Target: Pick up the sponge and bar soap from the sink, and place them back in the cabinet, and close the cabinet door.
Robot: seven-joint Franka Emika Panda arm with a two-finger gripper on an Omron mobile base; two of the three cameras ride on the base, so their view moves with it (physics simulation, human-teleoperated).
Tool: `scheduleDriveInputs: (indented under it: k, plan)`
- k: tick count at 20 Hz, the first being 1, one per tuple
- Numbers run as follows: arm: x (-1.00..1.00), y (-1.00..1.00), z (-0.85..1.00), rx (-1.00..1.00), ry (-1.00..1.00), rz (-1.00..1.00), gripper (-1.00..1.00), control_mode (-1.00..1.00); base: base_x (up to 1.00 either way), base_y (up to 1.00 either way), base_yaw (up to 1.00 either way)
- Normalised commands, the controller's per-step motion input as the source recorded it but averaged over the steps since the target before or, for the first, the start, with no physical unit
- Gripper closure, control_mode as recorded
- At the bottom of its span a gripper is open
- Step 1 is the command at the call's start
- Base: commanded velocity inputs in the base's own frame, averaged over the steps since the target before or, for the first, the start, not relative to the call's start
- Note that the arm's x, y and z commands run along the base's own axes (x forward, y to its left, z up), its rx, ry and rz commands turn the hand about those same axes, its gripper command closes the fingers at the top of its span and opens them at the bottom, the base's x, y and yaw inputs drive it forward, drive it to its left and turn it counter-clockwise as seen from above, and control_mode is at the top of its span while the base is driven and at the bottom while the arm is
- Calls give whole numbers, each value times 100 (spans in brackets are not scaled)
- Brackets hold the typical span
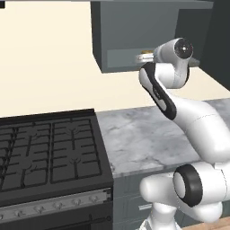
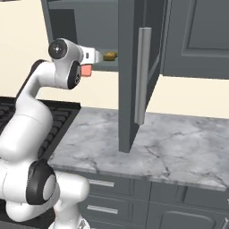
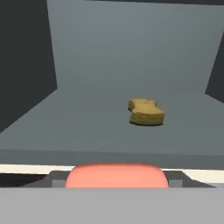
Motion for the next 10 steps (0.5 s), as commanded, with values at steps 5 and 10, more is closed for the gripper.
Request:
scheduleDriveInputs:
  k: [5,10]
  plan:
    - [20,0,28,0,0,0,100,-100,0,0,0]
    - [19,0,13,0,-2,0,100,-100,0,0,0]
